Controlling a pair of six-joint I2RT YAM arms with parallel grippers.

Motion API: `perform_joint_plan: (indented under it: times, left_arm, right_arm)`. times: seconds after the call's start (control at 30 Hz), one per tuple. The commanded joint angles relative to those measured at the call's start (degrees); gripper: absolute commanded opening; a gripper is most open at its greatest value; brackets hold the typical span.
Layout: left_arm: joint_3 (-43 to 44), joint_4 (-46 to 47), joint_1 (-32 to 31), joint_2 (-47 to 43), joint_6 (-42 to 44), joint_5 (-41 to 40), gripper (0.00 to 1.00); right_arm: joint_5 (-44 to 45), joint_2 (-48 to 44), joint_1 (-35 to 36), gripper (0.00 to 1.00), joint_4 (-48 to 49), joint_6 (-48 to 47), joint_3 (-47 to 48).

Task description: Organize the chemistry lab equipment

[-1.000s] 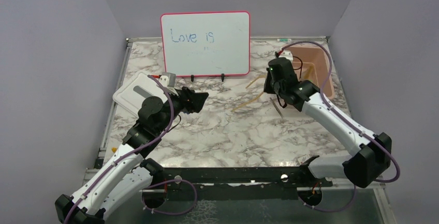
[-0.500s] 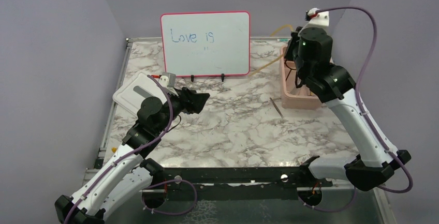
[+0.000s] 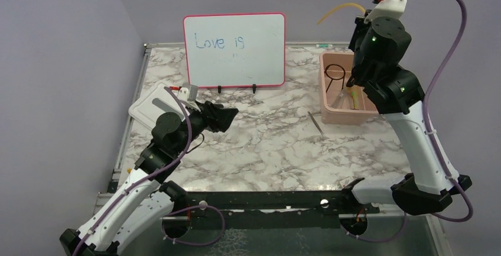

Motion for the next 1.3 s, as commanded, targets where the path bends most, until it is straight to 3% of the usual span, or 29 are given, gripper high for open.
perform_joint_plan:
  times: [0.0, 0.3, 0.7, 1.0, 1.27]
  left_arm:
    - [4.65, -0.67, 0.34, -2.03, 1.58, 1.35, 0.71]
    - [10.56, -6.46, 0.34, -4.04, 0.72, 4.98, 0.71]
    - [11.81, -12.85, 0.34, -9.78, -1.57, 7.58, 0.71]
    - [11.89, -12.61, 0.37, -7.42, -1.73, 8.06, 0.71]
    - [13.18, -13.32, 0.34, -6.72, -2.29, 7.15, 0.71]
  right_arm:
    - [5.95, 0.05, -0.67, 0.01, 4.13, -7.11, -0.97]
    - [5.56, -4.67, -6.05, 0.01, 10.53, -4.86, -17.82]
    - [-10.12, -1.86, -24.50, 0.00, 10.41, 3.92, -32.38]
    - [-18.72, 0.41, -25.70, 0.01, 9.71, 8.09, -35.69]
    - [-16.98, 3.79, -26.56, 0.01, 8.88, 16.21, -39.85]
